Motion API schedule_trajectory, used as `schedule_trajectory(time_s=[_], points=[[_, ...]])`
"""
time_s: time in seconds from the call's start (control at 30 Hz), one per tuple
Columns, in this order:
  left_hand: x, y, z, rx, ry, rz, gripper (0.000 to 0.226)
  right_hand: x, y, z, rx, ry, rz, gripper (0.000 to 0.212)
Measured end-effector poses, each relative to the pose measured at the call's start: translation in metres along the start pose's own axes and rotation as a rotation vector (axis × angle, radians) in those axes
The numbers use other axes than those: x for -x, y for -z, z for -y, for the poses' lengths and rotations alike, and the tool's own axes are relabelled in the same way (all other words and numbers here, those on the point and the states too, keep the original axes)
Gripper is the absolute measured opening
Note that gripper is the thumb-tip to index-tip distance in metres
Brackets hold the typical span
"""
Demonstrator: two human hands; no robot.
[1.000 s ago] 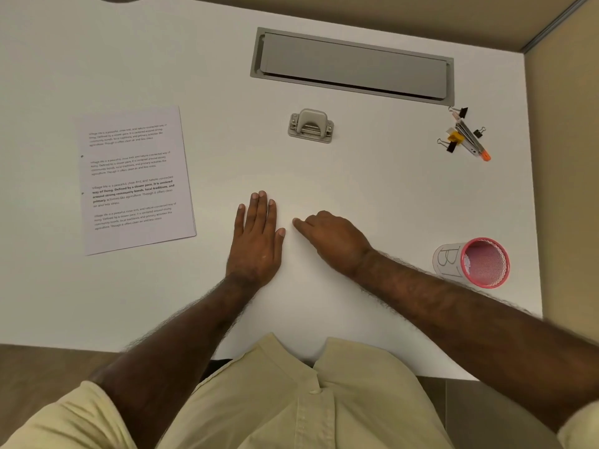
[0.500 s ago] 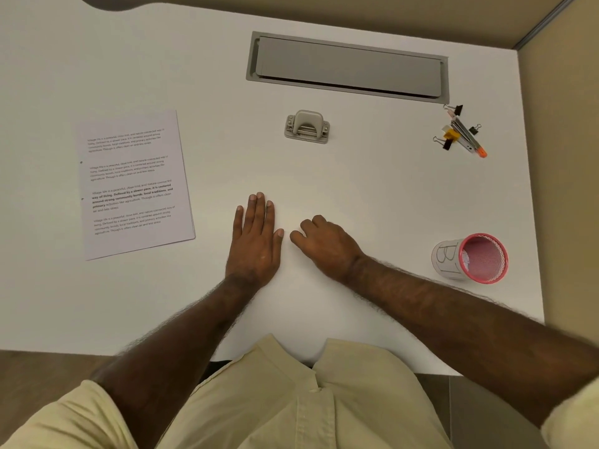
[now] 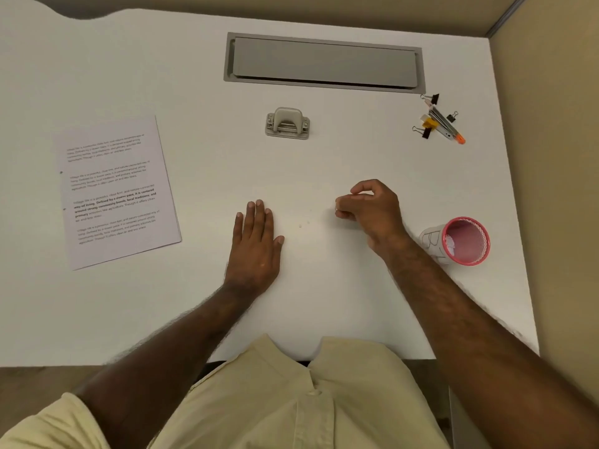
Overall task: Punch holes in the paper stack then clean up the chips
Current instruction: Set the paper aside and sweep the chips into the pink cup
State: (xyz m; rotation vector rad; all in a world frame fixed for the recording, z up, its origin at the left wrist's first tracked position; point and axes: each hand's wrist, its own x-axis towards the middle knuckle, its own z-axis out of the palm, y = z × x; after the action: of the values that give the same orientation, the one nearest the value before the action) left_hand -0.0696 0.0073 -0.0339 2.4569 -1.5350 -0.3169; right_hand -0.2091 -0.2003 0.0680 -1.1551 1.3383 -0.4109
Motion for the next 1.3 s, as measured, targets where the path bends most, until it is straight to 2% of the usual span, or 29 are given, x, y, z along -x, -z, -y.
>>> schedule_trajectory(time_s=[0.1,0.2,0.33,0.47,0.6,0.77,0.93,1.3], points=[[0.009,-0.005,-0.018,0.036,-0.102,-0.037,0.065,0.016,0.023,0.011,-0.186,0.017,0.001,0.037],[0.017,-0.012,-0.036,0.045,-0.301,-0.026,0.065,0.031,0.049,0.02,-0.254,0.026,-0.038,0.038],[0.02,-0.022,-0.058,0.021,-0.593,0.053,0.066,0.05,0.078,0.028,-0.244,0.055,-0.118,0.037],[0.011,-0.032,-0.076,-0.007,-0.712,0.128,0.071,0.059,0.105,0.027,-0.131,0.109,-0.211,0.036],[0.004,-0.036,-0.084,-0.037,-0.725,0.163,0.072,0.06,0.135,0.019,0.015,0.197,-0.31,0.035],[0.005,-0.033,-0.085,-0.03,-0.701,0.185,0.073,0.059,0.167,0.005,0.31,0.245,-0.526,0.025],[0.004,-0.032,-0.086,-0.045,-0.692,0.213,0.073,0.061,0.18,0.0,0.448,0.302,-0.578,0.011],[0.004,-0.034,-0.084,-0.038,-0.692,0.206,0.073,0.064,0.192,-0.011,0.505,0.348,-0.545,0.019]])
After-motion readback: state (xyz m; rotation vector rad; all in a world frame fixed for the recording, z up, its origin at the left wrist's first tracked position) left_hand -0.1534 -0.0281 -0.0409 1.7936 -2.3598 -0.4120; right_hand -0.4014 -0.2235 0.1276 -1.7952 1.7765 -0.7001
